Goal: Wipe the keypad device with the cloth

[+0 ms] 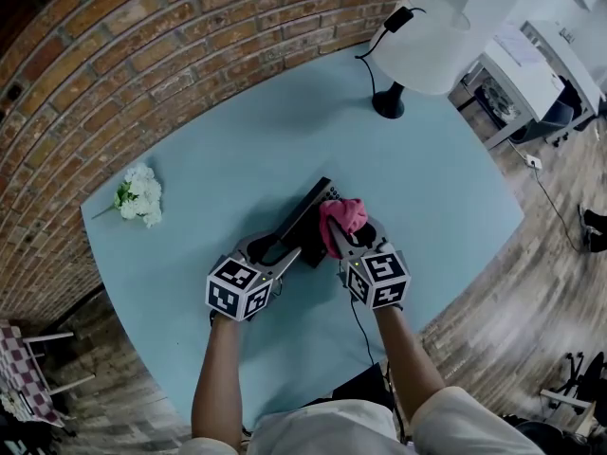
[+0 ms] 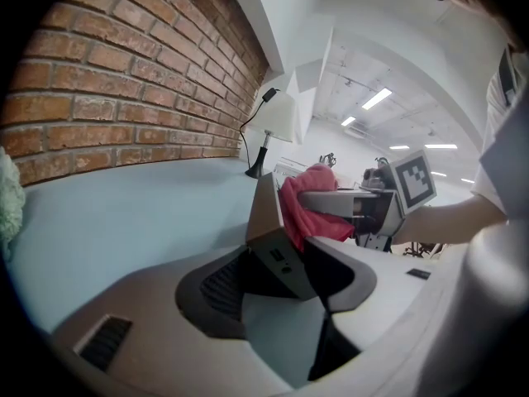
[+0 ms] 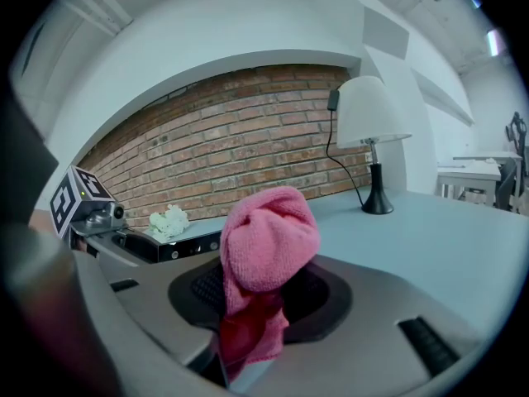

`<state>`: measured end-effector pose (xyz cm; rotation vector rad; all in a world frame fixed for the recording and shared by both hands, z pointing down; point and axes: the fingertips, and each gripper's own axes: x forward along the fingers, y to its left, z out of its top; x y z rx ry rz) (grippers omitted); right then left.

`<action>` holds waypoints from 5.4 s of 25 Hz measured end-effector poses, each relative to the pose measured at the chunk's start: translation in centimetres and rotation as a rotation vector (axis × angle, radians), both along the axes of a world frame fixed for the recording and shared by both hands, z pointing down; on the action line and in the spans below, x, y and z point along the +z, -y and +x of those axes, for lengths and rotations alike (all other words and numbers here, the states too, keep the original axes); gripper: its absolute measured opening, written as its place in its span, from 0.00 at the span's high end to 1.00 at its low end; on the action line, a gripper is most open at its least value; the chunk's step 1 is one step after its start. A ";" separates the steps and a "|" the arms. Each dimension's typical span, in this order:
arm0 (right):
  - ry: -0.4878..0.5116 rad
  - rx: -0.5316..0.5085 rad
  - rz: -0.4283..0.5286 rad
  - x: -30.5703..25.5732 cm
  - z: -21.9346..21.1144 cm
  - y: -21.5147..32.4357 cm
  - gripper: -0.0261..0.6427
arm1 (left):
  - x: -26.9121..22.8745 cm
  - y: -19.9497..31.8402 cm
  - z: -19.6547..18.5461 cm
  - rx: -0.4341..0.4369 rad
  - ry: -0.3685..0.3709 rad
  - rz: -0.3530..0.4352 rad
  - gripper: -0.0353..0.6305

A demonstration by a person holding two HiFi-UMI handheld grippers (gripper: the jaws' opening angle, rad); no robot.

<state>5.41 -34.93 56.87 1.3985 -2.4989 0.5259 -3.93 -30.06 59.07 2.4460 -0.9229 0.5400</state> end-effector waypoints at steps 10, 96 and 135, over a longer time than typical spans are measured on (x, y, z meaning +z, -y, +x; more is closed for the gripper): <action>-0.079 0.076 0.000 0.6 2.7 2.3 0.72 | 0.1 0.0 0.0 -0.013 -0.004 0.005 0.58; 0.124 0.160 -0.076 3.6 5.6 2.5 0.72 | 0.3 0.2 0.1 0.041 -0.052 -0.065 0.57; -0.094 0.259 0.050 -6.8 9.0 -10.9 0.72 | -6.8 -2.2 -3.5 -0.113 0.077 0.176 0.74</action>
